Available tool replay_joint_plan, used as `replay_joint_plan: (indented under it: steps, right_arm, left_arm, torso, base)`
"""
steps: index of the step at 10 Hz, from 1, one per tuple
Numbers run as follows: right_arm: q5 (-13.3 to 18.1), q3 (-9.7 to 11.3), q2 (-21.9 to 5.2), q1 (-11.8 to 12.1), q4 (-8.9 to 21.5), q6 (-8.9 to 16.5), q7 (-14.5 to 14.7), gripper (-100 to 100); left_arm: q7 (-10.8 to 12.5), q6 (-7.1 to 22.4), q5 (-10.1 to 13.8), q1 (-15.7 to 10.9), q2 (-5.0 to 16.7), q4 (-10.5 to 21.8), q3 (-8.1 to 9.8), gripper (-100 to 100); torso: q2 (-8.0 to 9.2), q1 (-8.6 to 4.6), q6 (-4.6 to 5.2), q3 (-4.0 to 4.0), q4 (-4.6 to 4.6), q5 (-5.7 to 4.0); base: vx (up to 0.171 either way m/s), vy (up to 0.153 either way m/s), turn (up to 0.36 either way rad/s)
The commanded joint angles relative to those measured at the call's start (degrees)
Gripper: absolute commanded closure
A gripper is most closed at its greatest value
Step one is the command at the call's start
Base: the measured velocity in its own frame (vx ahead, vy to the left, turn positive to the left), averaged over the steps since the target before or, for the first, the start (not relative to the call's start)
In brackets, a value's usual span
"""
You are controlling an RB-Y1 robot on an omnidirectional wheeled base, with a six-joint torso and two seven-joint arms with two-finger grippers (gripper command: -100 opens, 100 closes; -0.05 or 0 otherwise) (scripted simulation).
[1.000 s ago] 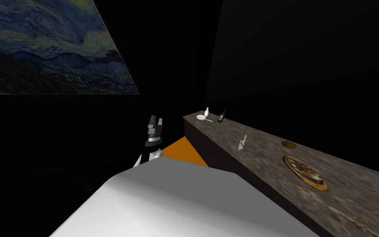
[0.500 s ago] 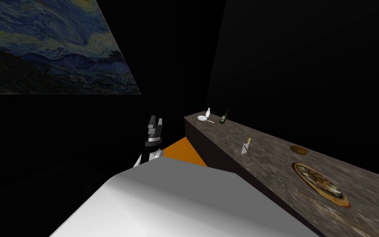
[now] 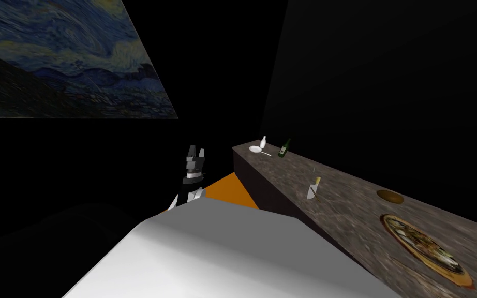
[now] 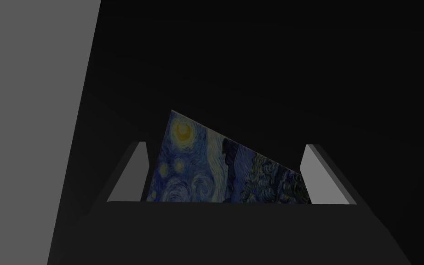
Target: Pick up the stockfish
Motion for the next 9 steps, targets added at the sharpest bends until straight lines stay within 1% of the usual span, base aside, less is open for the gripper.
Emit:
replay_joint_plan:
  steps: [1,2,3,4,5,6,7,8,9]
  right_arm:
    - [1.6,0.2,0.0,-0.9,1.1,-0.1,-0.5,-100]
    - [2.7,1.1,-0.6,-1.3,2.9,0.3,-0.6,-100]
    - [3.2,1.5,0.5,-1.9,3.3,0.7,-0.7,-100]
    - [3.3,1.6,3.3,-2.7,2.2,1.0,-0.8,-100]
    - [3.3,1.6,3.4,-2.7,2.2,1.0,-0.8,-100]
    - [3.3,1.6,3.6,-2.7,2.2,1.0,-0.8,-100]
    - [3.2,1.5,6.0,-3.2,1.1,1.2,-0.9,-100]
    - [3.0,1.4,7.4,-3.7,-0.2,1.3,-0.8,-100]
    - [3.0,1.4,8.1,-3.7,-0.2,1.3,-0.8,-100]
  left_arm:
    - [0.0,0.0,0.0,0.0,0.0,0.0,0.0,0]
    - [0.0,0.0,0.0,0.0,0.0,0.0,0.0,0]
    - [0.0,0.0,0.0,0.0,0.0,0.0,0.0,0]
    - [0.0,0.0,0.0,0.0,0.0,0.0,0.01,0]
    - [0.0,0.0,0.0,0.0,0.0,0.0,0.01,0]
    - [0.0,0.0,0.0,0.0,0.0,0.0,0.01,0]
    - [0.0,0.0,0.0,0.0,0.0,0.0,0.0,0]
    - [0.0,0.0,0.0,0.0,0.0,0.0,0.0,0]
    - [0.0,0.0,0.0,0.0,0.0,0.0,0.0,0]
  torso:
    - [0.0,0.0,0.0,0.0,0.0,0.0]
    - [0.04,0.02,0.01,0.02,0.01,-0.02]
    - [0.0,-0.1,-0.01,0.0,0.0,-0.02]
    - [-0.13,-0.35,-0.03,-0.07,-0.03,-0.1]
    - [-0.25,-0.48,-0.04,-0.14,-0.06,-0.16]
    - [-0.2,-0.36,0.02,-0.12,-0.05,-0.14]
    - [-0.06,-0.1,0.03,-0.04,-0.02,-0.08]
    - [-0.01,-0.02,0.01,-0.01,0.0,-0.06]
    - [-0.08,-0.08,-0.01,-0.05,-0.02,-0.05]
  base:
    - [0.025,-0.03,0.028]
    - [0.043,-0.069,0.07]
    - [0.083,-0.138,0.163]
    - [0.108,-0.162,0.198]
    - [0.084,-0.11,0.062]
    - [0.038,-0.037,-0.027]
    - [0.032,-0.029,0.041]
    - [0.06,-0.06,0.11]
    - [0.054,-0.058,0.039]
